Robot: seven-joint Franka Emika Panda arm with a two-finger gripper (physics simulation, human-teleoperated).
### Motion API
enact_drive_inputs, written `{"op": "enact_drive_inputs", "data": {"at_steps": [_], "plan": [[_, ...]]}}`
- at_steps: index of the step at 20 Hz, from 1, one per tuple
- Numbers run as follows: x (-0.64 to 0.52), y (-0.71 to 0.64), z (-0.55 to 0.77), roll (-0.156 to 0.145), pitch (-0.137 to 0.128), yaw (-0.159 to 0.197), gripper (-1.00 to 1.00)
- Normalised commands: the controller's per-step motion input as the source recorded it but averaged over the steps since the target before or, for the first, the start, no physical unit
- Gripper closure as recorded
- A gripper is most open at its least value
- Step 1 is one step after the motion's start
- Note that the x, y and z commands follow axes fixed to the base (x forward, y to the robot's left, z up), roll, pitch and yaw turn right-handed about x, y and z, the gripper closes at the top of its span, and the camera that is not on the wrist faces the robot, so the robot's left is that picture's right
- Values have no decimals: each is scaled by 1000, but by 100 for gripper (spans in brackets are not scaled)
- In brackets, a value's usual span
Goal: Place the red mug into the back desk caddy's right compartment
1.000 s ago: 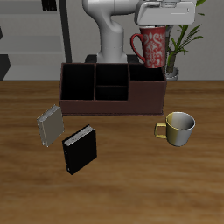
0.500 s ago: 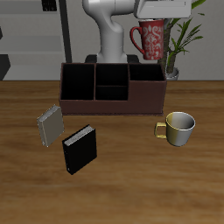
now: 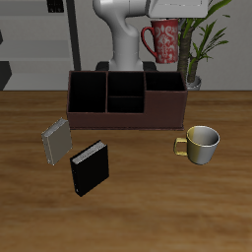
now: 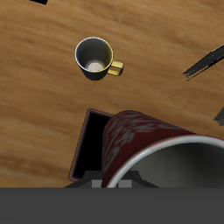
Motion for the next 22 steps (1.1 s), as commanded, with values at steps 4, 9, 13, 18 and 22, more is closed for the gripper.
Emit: {"op": "enact_drive_inputs", "data": {"at_steps": [4, 9, 13, 18, 22], "plan": [[-333, -133, -69, -36, 6, 8, 100], [-209, -1, -32, -13, -11, -6, 100], [-179, 66, -70, 8, -2, -11, 100], [-1, 73, -16, -2, -17, -14, 100], [160, 31, -76, -15, 22, -33, 100]]}}
